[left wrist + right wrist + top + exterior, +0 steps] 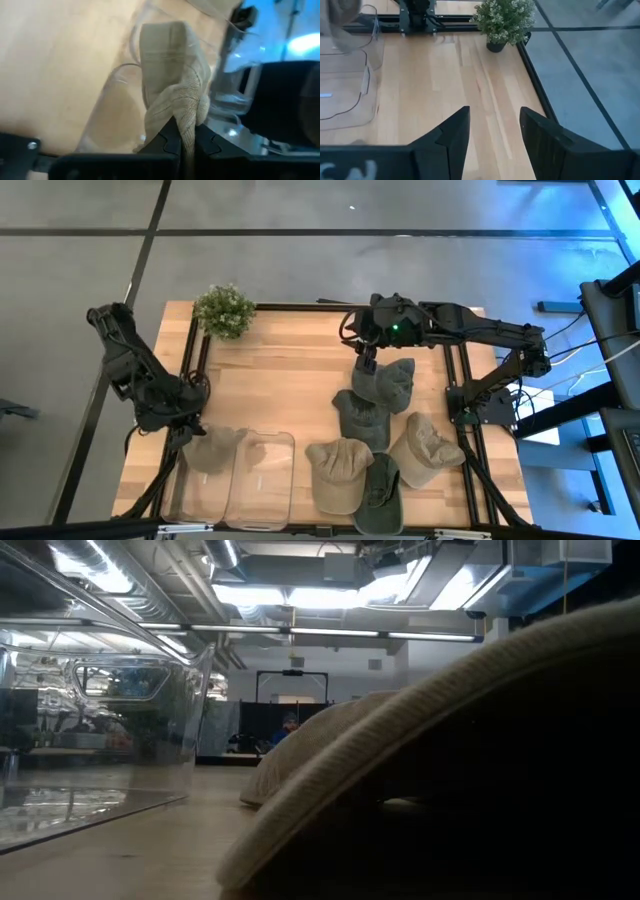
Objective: Pick & Place hat
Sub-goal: Put the top brown cap into the left transparent bin
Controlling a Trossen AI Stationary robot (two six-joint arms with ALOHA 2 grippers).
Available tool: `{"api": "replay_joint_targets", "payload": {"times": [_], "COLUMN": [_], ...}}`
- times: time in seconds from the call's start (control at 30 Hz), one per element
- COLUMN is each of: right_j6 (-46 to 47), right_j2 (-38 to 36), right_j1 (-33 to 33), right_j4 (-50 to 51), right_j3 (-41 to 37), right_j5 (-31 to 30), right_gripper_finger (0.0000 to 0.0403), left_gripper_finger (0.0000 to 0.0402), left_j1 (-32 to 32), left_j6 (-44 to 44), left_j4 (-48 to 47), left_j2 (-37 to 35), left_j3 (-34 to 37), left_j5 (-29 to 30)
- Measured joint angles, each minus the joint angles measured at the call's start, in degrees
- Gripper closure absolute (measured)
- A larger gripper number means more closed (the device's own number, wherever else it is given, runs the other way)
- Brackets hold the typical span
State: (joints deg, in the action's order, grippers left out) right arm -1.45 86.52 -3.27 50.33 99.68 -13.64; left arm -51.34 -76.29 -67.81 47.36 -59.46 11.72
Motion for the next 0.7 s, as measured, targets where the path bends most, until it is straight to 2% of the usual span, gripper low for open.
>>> {"api": "replay_joint_targets", "payload": {"times": [0.17, 0.5, 0.7], "right_j6": [0.15, 1.42, 1.33], "right_j2": [0.00, 0.00, 0.00], "right_j1": [0.00, 0.00, 0.00], "right_j4": [-0.94, -1.27, -1.27], "right_j3": [0.00, 0.00, 0.00], "right_j5": [0.16, 0.21, 0.24], "right_gripper_finger": [0.0228, 0.0228, 0.0228], "left_gripper_finger": [0.0387, 0.0382, 0.0343], "left_j1": [0.06, 0.06, 0.06], "left_j6": [-0.52, 2.90, 0.65], "left_j4": [-0.64, -1.00, -2.77], "left_j2": [0.47, 0.59, 0.59], "left_j3": [1.89, 2.86, 2.86], "left_j5": [3.70, 3.88, 4.05]}}
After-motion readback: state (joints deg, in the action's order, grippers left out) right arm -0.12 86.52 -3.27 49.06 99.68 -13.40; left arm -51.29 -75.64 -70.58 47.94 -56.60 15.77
